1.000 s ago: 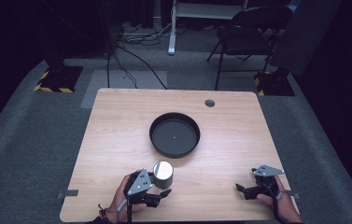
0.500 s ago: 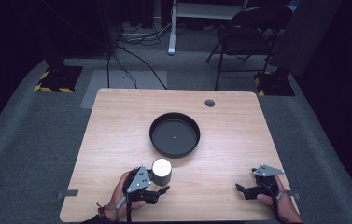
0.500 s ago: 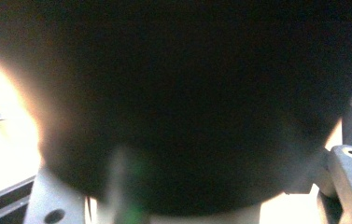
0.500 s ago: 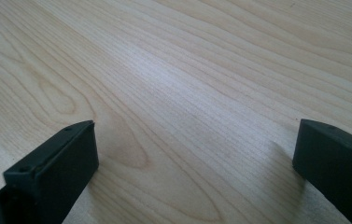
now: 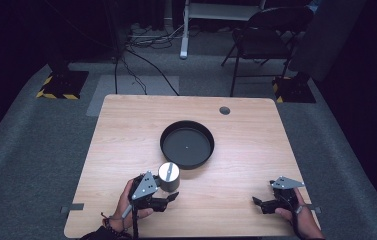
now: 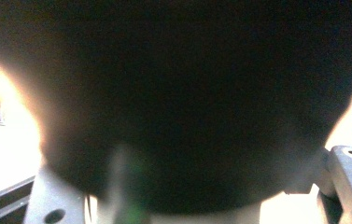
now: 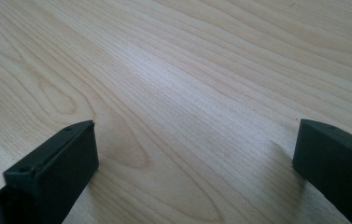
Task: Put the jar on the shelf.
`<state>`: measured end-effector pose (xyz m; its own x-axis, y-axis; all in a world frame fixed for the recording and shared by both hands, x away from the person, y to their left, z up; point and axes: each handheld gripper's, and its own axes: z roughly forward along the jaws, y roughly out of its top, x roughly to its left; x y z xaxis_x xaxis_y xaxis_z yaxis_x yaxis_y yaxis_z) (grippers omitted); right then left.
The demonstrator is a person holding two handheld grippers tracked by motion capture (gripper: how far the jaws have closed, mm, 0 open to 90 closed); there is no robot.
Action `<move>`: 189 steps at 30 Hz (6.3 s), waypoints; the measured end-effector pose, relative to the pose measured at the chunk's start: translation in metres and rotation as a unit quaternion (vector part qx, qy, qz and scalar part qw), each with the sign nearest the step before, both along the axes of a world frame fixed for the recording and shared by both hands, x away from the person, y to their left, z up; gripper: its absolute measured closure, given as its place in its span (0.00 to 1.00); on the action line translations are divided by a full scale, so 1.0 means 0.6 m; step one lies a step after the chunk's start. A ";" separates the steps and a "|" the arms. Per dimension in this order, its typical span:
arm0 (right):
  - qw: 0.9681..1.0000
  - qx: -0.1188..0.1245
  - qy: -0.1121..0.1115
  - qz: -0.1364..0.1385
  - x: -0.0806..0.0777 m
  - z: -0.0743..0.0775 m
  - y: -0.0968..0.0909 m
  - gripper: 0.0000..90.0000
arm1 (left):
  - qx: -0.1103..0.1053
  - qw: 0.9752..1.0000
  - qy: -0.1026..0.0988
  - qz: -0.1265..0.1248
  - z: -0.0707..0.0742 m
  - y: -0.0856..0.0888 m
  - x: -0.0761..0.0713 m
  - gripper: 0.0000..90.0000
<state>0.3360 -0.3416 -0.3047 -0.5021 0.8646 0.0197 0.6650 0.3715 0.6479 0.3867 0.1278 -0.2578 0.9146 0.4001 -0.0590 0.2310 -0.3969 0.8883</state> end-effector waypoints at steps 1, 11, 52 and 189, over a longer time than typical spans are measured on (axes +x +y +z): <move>1.000 0.000 0.000 0.000 0.000 0.000 0.000 0.00 | -0.001 1.000 -0.001 0.002 0.002 0.001 0.002 0.34; 1.000 0.000 0.000 0.000 0.000 0.000 0.000 0.00 | 0.000 1.000 -0.004 0.020 0.011 0.001 0.014 0.34; 1.000 0.000 0.000 0.000 0.000 0.000 0.000 0.00 | -0.011 0.999 -0.010 0.047 0.042 -0.003 0.045 0.34; 1.000 -0.001 0.000 0.001 0.000 0.000 0.000 0.00 | 0.003 0.992 0.028 0.126 0.002 -0.102 0.190 0.33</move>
<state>0.3361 -0.3418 -0.3048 -0.5031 0.8640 0.0189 0.6649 0.3729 0.6472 0.5009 0.0667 -0.2564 0.7805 0.6165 -0.1036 0.3725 -0.3254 0.8691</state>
